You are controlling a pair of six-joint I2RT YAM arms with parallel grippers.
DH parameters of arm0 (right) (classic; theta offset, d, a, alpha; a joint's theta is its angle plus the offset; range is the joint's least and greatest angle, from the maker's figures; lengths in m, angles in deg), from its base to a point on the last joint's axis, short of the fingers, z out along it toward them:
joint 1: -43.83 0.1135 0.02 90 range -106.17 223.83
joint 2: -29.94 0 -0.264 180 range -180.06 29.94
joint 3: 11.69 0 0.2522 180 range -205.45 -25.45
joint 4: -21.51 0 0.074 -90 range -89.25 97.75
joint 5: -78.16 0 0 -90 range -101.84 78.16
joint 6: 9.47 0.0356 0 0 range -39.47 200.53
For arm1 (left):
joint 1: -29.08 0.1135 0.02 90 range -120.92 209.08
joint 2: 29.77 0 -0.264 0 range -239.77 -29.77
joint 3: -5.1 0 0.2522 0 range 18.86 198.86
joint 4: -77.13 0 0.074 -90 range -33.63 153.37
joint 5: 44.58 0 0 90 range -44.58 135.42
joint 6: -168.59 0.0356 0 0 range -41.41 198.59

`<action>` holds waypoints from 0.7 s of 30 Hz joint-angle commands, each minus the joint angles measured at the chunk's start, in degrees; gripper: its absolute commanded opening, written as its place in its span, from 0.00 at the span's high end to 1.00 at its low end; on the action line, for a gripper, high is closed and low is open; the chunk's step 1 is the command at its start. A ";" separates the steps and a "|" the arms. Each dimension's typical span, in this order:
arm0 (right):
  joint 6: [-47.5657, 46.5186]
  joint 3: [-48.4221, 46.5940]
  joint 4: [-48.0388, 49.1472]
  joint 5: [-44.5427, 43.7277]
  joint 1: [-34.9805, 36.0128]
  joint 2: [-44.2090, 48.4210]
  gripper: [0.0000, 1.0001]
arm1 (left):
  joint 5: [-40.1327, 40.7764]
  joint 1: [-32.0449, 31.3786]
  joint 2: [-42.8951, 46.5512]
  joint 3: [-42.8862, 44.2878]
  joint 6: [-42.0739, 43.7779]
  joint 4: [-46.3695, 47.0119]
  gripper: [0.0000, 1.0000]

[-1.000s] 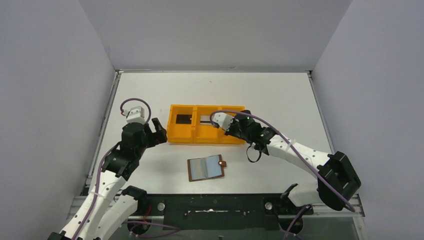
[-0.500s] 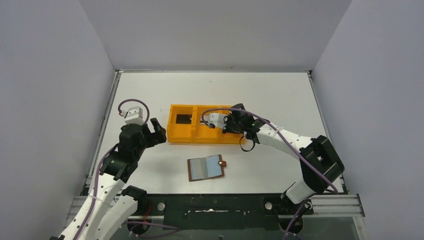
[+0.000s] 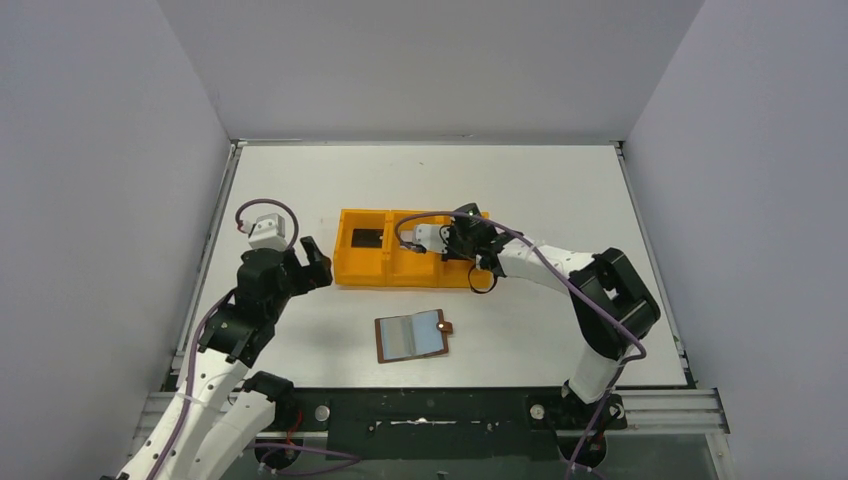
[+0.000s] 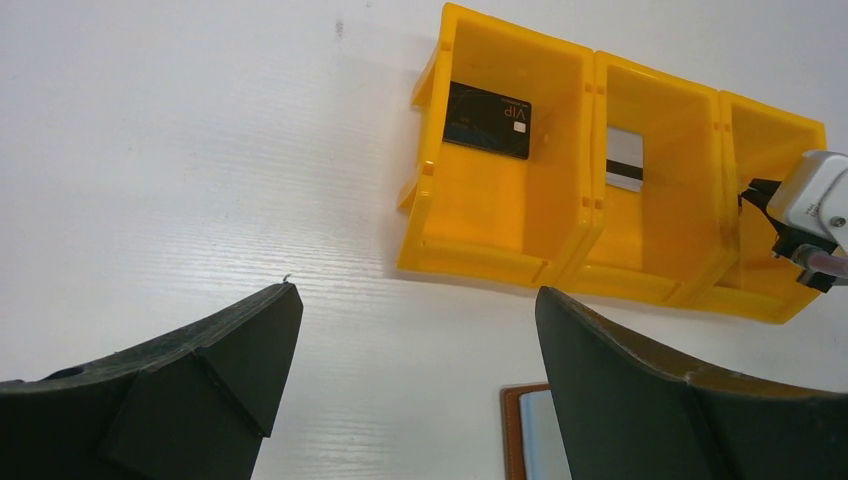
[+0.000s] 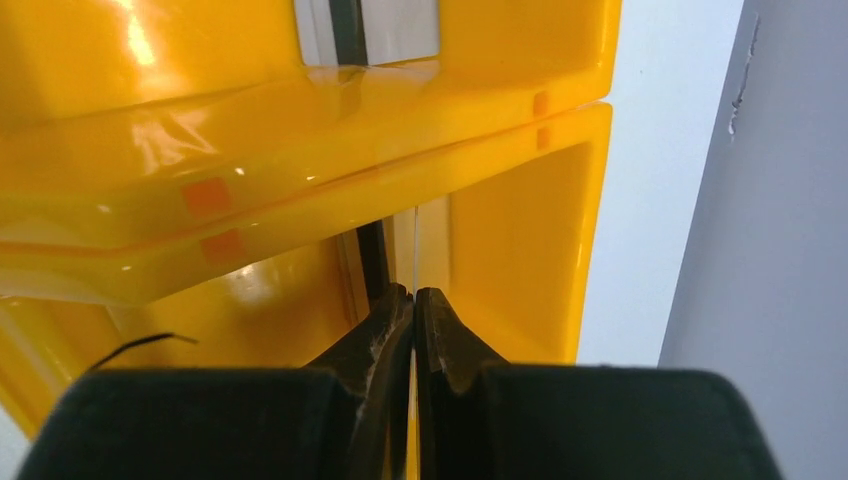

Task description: Take the credit cards out of the card holder

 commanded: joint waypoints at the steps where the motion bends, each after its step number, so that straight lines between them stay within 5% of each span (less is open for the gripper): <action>1: -2.96 -2.55 6.11 -2.56 -1.03 -0.36 1.00 | 0.57 0.40 1.11 0.63 0.66 2.39 0.11; 8: -1.82 -2.65 7.33 -2.21 -1.71 -2.95 0.99 | 2.26 0.41 1.42 0.97 0.51 1.37 0.11; 21: 2.13 -1.54 3.30 0.84 -1.71 -1.84 0.67 | 4.17 0.50 4.61 0.63 -0.08 1.61 0.11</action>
